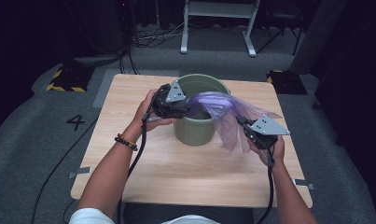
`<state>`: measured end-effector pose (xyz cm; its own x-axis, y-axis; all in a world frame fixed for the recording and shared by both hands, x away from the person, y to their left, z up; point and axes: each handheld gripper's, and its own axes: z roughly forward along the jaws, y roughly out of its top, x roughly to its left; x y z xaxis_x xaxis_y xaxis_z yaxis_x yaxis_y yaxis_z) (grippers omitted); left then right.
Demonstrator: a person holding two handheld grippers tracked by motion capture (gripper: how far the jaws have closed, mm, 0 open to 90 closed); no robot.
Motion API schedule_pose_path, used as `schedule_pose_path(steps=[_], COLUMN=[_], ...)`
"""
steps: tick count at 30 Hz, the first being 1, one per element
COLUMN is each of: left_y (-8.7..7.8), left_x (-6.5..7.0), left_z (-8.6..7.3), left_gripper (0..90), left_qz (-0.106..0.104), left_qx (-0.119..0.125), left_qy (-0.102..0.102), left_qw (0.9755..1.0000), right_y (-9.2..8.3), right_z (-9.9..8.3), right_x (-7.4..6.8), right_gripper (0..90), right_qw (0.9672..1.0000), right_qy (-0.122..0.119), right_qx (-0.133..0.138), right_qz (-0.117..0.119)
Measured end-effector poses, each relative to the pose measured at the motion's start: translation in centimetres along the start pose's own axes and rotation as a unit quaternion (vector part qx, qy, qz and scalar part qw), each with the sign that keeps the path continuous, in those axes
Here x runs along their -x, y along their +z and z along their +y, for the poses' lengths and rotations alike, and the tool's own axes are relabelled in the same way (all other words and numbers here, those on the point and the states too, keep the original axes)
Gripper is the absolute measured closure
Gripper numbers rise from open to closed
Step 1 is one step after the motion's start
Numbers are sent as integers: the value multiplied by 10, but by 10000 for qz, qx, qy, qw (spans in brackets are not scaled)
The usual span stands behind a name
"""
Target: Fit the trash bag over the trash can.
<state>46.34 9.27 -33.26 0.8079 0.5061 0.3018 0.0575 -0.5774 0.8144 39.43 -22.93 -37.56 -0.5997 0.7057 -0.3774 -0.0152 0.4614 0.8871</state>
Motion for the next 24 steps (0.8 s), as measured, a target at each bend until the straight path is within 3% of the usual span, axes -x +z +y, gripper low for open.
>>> schedule_pose_path(steps=[4, 5, 7, 13, 16, 18, 19, 20, 21, 22, 24], left_y=[-6, -7, -8, 4, 10, 14, 16, 17, 18, 19, 19], left_x=[9, 13, 19, 39, 43, 44, 43, 42, 41, 41, 41], left_z=[9, 16, 25, 49, 54, 56, 57, 56, 55, 54, 51], left_gripper=[231, 226, 212, 217, 281, 402, 402, 544, 614, 614, 724], left_qz=[-61, -258, -349, -485, -419, -351, -275, -282, -336, -296, -156], left_qx=[241, 325, 403, 332, 264, 212, 185, 162, 117, 53, -19], left_qy=[70, 107, 225, 525, 617, 646, 657, 646, 663, 691, 825], left_qw=[9997, 9991, 9983, 9969, 9969, 9971, 9973, 9974, 9972, 9972, 9965], right_y=[-1, -1, 0, 4, 5, 7, 8, 9, 8, 8, 8], right_z=[6, 11, 17, 35, 40, 43, 44, 46, 47, 47, 48], right_x=[-1, -3, -6, -11, -14, -17, -18, -19, -20, -20, -21], right_gripper=[900, 900, 900, 900, 900, 900, 900, 892, 890, 890, 875], right_qw=[9999, 9997, 9994, 9983, 9977, 9970, 9968, 9963, 9963, 9963, 9963], right_qy=[-81, -210, -320, -575, -674, -767, -793, -845, -840, -840, -842], right_qx=[18, -28, -33, -43, -42, -51, -46, -33, -26, -26, 1], right_qz=[-91, -150, -160, -85, -5, 44, 83, 136, 155, 155, 176])
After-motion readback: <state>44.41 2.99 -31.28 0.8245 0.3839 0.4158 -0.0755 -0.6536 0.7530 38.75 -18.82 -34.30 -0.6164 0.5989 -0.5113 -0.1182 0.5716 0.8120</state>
